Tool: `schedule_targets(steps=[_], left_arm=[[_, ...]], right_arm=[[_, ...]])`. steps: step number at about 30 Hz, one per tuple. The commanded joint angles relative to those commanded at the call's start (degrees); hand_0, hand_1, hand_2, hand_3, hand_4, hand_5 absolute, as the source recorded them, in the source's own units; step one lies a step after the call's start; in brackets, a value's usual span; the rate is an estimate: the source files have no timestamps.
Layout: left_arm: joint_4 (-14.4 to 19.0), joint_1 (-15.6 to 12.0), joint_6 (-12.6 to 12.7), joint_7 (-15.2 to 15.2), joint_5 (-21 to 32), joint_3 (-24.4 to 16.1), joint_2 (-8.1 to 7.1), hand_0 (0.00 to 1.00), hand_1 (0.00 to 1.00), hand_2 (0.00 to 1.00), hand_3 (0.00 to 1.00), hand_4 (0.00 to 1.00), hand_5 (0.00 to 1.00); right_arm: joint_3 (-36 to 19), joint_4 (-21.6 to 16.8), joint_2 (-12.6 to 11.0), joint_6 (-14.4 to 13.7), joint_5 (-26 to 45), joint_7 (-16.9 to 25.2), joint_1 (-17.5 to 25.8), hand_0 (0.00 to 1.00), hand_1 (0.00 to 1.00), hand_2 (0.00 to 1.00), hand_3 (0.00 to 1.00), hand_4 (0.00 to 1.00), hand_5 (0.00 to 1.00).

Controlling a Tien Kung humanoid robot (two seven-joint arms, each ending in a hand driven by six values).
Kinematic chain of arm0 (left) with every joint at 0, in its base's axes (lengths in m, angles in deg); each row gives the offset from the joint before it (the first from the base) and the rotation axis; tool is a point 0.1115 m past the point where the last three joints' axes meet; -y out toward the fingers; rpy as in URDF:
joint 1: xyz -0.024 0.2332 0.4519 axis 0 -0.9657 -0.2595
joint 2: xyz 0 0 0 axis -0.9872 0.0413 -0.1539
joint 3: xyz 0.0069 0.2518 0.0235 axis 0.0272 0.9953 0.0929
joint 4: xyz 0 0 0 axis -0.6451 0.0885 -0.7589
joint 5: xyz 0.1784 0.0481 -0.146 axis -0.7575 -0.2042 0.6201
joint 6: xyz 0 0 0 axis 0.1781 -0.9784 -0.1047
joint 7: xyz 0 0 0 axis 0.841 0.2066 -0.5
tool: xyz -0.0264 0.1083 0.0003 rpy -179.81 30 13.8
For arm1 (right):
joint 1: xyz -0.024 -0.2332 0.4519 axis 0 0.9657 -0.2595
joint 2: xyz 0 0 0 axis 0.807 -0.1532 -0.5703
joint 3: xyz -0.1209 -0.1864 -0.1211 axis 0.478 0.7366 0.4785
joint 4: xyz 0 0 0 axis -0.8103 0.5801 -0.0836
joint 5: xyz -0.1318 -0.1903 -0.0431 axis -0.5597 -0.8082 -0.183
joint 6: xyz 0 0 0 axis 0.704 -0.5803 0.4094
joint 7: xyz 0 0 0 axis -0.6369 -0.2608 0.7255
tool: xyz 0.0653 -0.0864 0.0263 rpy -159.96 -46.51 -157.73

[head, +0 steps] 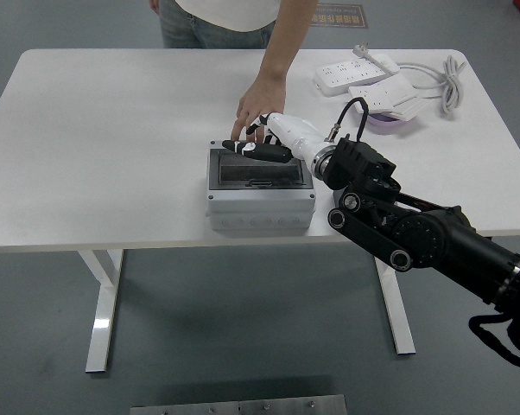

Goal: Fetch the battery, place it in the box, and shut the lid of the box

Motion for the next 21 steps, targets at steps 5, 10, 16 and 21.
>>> schedule_targets(steps=[5,10,16,21], left_arm=[[0.0,-0.43,0.09,-0.13,0.67,0.33,0.22,0.796,0.874,0.819,0.905,0.816,0.596],[0.01,-0.85,0.23,-0.4,1.79,0.9,0.5,0.796,0.874,0.819,0.905,0.816,0.596],[0.05,-1.41,0.58,-0.71,2.96,1.53,0.81,0.795,0.874,0.819,0.905,0.816,0.596],[0.06,-1.51,0.71,-0.85,3.16,1.66,1.0,0.795,0.873,0.819,0.904,0.816,0.596]], right_arm=[[-5.53,-4.9,-3.15,2.37,-0.08,-0.55,2.91,0.276,0.361,0.451,0.737,0.998,0.998],[-12.83,-10.68,-6.57,5.66,2.28,1.04,7.93,0.276,0.361,0.451,0.737,0.998,0.998],[-23.88,-16.33,-8.7,7.62,9.1,5.54,14.87,0.28,0.367,0.458,0.708,0.998,0.998],[-33.94,-17.03,-7.69,7.69,16.03,10.96,19.69,0.303,0.373,0.469,0.69,0.998,0.998]])
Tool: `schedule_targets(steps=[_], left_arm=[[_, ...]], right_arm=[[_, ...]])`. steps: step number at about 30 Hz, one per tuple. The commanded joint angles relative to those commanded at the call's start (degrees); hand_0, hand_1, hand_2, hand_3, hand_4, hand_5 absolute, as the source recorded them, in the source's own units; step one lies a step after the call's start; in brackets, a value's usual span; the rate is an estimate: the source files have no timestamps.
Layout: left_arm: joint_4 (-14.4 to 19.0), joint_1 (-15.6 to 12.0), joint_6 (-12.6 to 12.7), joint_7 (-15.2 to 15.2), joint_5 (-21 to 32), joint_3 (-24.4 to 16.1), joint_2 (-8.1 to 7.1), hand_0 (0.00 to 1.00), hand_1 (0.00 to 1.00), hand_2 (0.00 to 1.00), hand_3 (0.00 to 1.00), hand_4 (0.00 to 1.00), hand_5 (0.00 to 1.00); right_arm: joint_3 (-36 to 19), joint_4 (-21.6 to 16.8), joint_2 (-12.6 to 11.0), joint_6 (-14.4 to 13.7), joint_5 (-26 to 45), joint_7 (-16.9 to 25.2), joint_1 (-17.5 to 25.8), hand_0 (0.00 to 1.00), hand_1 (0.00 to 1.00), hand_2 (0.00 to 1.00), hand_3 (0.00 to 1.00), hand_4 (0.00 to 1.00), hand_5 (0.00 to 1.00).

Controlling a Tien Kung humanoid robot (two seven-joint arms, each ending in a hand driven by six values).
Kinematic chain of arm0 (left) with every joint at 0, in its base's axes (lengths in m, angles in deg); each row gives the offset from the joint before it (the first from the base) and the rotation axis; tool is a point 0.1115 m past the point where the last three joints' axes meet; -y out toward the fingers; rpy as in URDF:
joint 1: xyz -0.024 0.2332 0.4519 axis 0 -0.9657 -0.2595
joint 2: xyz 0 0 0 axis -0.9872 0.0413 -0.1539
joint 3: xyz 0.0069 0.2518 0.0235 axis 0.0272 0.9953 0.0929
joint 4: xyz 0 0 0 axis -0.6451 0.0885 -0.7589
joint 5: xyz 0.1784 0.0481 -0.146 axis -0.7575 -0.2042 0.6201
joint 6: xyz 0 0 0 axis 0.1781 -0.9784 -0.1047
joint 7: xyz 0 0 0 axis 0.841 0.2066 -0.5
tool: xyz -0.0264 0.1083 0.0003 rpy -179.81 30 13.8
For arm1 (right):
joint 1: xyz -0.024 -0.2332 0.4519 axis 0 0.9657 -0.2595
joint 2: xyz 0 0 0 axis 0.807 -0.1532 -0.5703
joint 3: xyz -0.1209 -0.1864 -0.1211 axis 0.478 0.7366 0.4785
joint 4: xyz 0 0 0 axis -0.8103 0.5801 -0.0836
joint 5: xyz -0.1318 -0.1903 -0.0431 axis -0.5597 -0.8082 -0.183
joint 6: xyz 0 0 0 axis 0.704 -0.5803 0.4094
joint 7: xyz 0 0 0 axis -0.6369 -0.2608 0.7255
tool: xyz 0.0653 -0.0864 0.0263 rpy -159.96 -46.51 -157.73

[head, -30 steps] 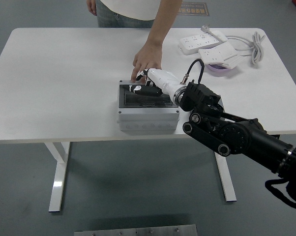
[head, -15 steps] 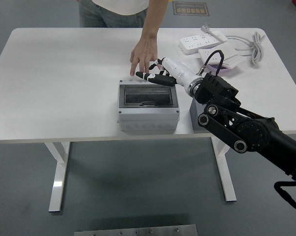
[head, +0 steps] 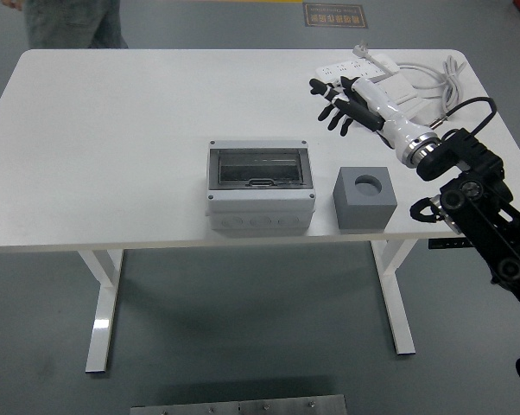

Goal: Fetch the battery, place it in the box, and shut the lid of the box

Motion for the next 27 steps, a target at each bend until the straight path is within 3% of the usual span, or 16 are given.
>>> schedule_targets(steps=[1,2,7,9,13,14,19,20,25,26,27], left_arm=[[-0.01,0.03,0.01,-0.06,0.04,0.03,0.03,0.795,0.873,0.819,0.904,0.816,0.596],[-0.01,0.06,0.0,-0.09,0.04,0.04,0.07,0.795,0.873,0.819,0.903,0.817,0.597],[-0.01,0.12,0.0,-0.22,0.23,0.19,0.27,0.795,0.873,0.819,0.903,0.817,0.597],[-0.01,0.1,0.0,-0.21,0.2,0.18,0.34,0.797,0.873,0.818,0.904,0.816,0.597],[-0.03,0.13,-0.01,-0.25,0.22,0.21,0.44,0.797,0.873,0.818,0.904,0.816,0.597],[-0.04,0.15,-0.03,-0.27,0.24,0.24,0.48,0.797,0.874,0.818,0.903,0.816,0.597],[-0.09,0.16,-0.06,-0.41,0.34,0.4,0.67,0.797,0.874,0.818,0.903,0.816,0.597],[-0.09,0.14,-0.06,-0.43,0.37,0.44,0.71,0.797,0.873,0.818,0.902,0.816,0.596],[-0.13,0.07,-0.17,-0.55,0.86,0.75,0.86,0.797,0.873,0.818,0.902,0.816,0.596],[-0.15,0.05,-0.21,-0.58,1.06,0.85,0.87,0.797,0.874,0.818,0.901,0.817,0.596],[-0.16,0.04,-0.28,-0.6,1.23,0.94,0.87,0.797,0.874,0.818,0.901,0.817,0.596]], right_arm=[[-1.71,0.28,0.33,-0.22,1.29,1.09,0.53,0.303,0.373,0.469,0.69,0.998,0.998],[-3.57,0.74,0.79,-0.62,2.78,2.42,1.1,0.354,0.443,0.504,0.686,0.998,0.998],[-11.18,3.29,2.16,-3.13,9.91,8.83,2.9,0.354,0.443,0.504,0.686,0.998,0.998],[-14.15,4.66,2.46,-4.37,13.5,11.98,3.45,0.385,0.489,0.538,0.666,0.98,0.991],[-17.5,7.36,3.12,-5.27,20.39,17.62,4.14,0.385,0.489,0.538,0.666,0.98,0.991],[-17.84,7.99,3.32,-5.26,22.05,18.95,4.26,0.372,0.488,0.494,0.61,0.88,0.567],[-18.82,9.97,4.12,-5.06,28.8,22.86,4.75,0.372,0.488,0.494,0.61,0.88,0.567],[-18.87,10.25,4.16,-4.91,29.74,22.97,4.81,0.475,0.495,0.502,0.598,0.807,0.446],[-18.95,11.76,4.11,-4.91,31.09,23.52,4.69,0.475,0.495,0.502,0.598,0.807,0.446],[-18.99,12.2,4.03,-5.38,30.73,24.03,4.58,0.694,0.676,0.678,0.669,0.836,0.299],[-19.0,12.65,3.92,-5.96,30.15,24.55,4.44,0.694,0.676,0.678,0.669,0.836,0.299]])
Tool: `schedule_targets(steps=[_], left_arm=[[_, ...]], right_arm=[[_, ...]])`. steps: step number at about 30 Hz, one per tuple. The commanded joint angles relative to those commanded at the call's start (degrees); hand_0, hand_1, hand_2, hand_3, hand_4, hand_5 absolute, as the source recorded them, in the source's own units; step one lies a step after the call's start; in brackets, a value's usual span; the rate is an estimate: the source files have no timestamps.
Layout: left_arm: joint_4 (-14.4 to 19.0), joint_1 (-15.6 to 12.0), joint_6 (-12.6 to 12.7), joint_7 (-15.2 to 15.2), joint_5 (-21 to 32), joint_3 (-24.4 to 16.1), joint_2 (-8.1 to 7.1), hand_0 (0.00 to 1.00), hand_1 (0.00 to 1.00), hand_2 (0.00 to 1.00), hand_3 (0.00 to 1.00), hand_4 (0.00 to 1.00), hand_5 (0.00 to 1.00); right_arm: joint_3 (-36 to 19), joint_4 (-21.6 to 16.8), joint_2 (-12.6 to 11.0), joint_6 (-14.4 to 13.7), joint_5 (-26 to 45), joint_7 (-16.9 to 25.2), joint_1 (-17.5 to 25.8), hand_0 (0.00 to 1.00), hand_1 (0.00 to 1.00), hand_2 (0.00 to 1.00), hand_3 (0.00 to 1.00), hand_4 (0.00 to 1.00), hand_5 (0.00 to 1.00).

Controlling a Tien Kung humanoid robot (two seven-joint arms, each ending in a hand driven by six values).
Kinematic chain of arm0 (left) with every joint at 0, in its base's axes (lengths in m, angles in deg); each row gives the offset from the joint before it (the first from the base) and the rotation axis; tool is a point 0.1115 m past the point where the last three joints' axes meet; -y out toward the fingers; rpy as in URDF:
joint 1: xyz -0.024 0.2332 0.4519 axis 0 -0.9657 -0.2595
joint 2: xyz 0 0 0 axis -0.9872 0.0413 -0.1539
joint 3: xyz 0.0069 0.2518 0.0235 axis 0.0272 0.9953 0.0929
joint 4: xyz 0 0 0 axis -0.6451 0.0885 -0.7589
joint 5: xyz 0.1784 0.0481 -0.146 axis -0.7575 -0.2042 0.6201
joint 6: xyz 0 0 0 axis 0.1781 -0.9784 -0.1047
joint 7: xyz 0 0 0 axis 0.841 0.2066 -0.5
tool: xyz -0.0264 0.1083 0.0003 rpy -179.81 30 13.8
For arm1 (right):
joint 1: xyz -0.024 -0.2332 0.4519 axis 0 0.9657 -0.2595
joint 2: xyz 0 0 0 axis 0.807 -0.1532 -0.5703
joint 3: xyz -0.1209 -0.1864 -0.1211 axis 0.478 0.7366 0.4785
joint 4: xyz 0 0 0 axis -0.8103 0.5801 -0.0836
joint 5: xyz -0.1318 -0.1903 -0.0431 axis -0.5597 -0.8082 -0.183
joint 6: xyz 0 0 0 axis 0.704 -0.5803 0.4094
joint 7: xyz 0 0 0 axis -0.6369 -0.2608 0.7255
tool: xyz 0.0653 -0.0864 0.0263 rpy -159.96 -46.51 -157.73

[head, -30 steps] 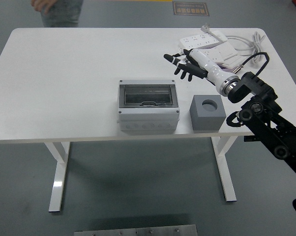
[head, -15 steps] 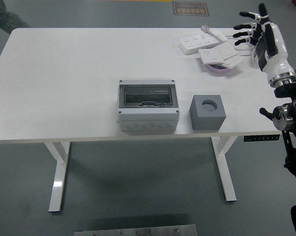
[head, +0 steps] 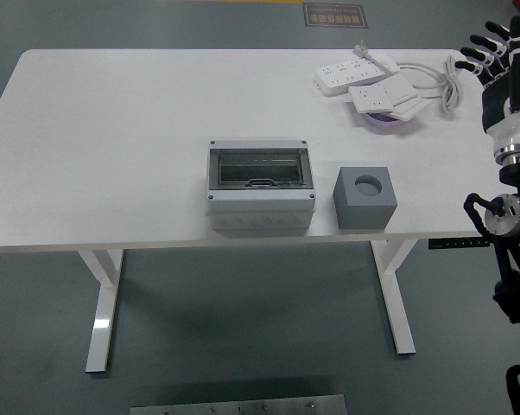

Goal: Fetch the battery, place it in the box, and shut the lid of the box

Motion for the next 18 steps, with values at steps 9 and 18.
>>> schedule_targets(steps=[9,18], left_arm=[[-0.18,-0.02,-0.75,0.23,2.21,0.94,-0.14,0.798,0.873,0.818,0.899,0.816,0.596],[-0.43,-0.15,-0.24,-0.54,5.1,2.17,-0.28,0.797,0.872,0.815,0.89,0.816,0.594]], right_arm=[[2.08,5.96,-2.23,-6.78,-4.51,4.88,-1.41,0.861,0.846,0.856,0.9,0.998,0.453],[6.41,9.49,-5.04,-8.77,-5.11,4.4,-2.53,0.789,0.738,0.679,0.79,0.776,0.251]])
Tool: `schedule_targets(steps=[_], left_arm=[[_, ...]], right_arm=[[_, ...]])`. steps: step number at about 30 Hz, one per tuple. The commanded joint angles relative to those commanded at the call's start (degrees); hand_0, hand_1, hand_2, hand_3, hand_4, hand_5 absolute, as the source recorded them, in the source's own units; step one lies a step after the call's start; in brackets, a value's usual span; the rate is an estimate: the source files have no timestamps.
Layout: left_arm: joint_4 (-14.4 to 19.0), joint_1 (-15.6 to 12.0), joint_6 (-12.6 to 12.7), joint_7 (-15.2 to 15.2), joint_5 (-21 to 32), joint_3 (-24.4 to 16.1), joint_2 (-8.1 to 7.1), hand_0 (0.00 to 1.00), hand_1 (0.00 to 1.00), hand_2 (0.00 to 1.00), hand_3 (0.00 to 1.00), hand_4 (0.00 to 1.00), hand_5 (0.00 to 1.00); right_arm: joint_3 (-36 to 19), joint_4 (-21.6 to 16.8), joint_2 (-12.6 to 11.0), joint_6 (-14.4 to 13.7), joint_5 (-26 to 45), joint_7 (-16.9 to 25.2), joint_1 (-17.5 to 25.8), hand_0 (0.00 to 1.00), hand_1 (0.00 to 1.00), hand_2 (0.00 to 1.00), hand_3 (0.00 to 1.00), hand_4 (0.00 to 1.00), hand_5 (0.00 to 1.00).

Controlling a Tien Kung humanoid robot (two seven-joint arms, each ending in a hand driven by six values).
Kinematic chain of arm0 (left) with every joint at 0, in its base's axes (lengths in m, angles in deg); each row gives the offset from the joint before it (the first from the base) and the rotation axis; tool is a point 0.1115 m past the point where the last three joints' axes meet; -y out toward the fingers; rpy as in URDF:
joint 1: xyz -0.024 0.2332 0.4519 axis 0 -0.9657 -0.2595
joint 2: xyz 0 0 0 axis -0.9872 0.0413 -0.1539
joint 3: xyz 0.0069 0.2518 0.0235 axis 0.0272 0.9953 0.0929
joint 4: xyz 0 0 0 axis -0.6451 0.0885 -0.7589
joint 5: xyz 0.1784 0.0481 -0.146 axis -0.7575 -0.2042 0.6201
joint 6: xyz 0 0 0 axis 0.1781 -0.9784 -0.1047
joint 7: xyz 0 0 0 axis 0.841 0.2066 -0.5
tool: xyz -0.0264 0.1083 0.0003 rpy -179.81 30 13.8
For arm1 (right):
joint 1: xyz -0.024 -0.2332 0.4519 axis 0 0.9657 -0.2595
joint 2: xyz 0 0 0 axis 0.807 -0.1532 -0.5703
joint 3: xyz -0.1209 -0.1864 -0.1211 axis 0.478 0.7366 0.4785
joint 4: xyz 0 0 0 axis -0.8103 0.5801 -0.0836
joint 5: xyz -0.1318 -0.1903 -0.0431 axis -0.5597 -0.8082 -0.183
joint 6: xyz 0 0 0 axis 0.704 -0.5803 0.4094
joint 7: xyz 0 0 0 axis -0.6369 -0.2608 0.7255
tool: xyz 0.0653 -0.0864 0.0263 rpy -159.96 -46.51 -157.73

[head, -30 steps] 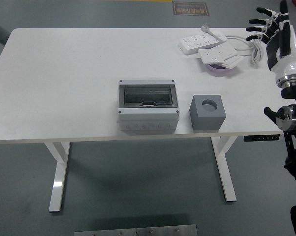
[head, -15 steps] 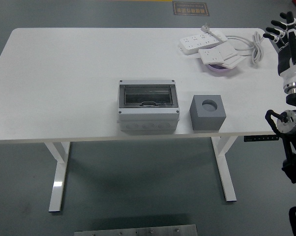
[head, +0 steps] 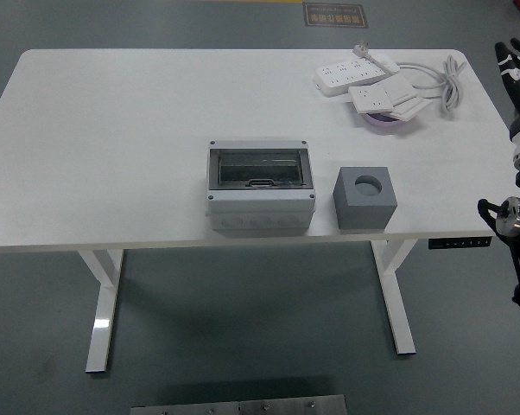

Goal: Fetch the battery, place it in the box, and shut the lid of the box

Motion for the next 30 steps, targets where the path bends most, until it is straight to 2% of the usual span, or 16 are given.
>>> schedule_targets(steps=[4,5,10,11,16,17,22,23,30], left_arm=[[0.0,-0.2,0.19,-0.19,0.53,0.22,0.02,0.797,0.872,0.815,0.89,0.816,0.594],[0.0,-0.25,0.24,-0.22,0.6,0.24,-0.02,0.798,0.872,0.815,0.885,0.816,0.592],[0.05,-0.45,0.57,-0.33,0.69,0.25,-0.22,0.798,0.872,0.815,0.885,0.816,0.592],[0.05,-0.48,0.61,-0.36,0.73,0.28,-0.25,0.799,0.872,0.816,0.885,0.814,0.592],[0.08,-0.6,0.67,-0.37,0.8,0.3,-0.39,0.799,0.872,0.816,0.885,0.814,0.592],[0.08,-0.63,0.65,-0.35,0.79,0.29,-0.43,0.799,0.872,0.814,0.884,0.813,0.594],[0.08,-0.74,0.65,-0.22,0.64,0.14,-0.69,0.799,0.872,0.814,0.884,0.813,0.594],[0.09,-0.76,0.63,-0.18,0.58,0.11,-0.73,0.801,0.87,0.814,0.883,0.813,0.594],[0.08,-0.96,0.61,-0.13,0.58,0.06,-0.89,0.801,0.87,0.814,0.882,0.813,0.599]], right_arm=[[1.1,-0.19,-0.27,-0.57,-0.99,-0.52,0.0,0.789,0.738,0.679,0.79,0.776,0.251],[1.29,-0.35,-0.27,-0.85,-1.36,-0.67,-0.02,0.784,0.75,0.685,0.789,0.736,0.202],[1.98,-1.3,-0.24,-2.28,-2.82,-1.39,-0.09,0.784,0.75,0.685,0.789,0.736,0.202],[2.03,-1.46,-0.23,-2.45,-2.98,-1.46,-0.06,0.788,0.762,0.687,0.804,0.684,0.13],[2.3,-2.34,-0.06,-3.11,-3.47,-1.64,0.19,0.788,0.762,0.687,0.804,0.684,0.13],[2.35,-2.49,0.01,-3.21,-3.56,-1.65,0.25,0.781,0.76,0.7,0.802,0.357,0.028],[2.57,-2.93,0.48,-3.59,-3.74,-1.57,0.45,0.781,0.76,0.7,0.802,0.357,0.028],[2.6,-2.96,0.55,-3.64,-3.73,-1.53,0.48,0.775,0.757,0.691,0.796,0.025,0.019],[2.64,-3.13,0.83,-3.94,-3.63,-1.3,0.79,0.772,0.752,0.688,0.792,0.002,0.024]])
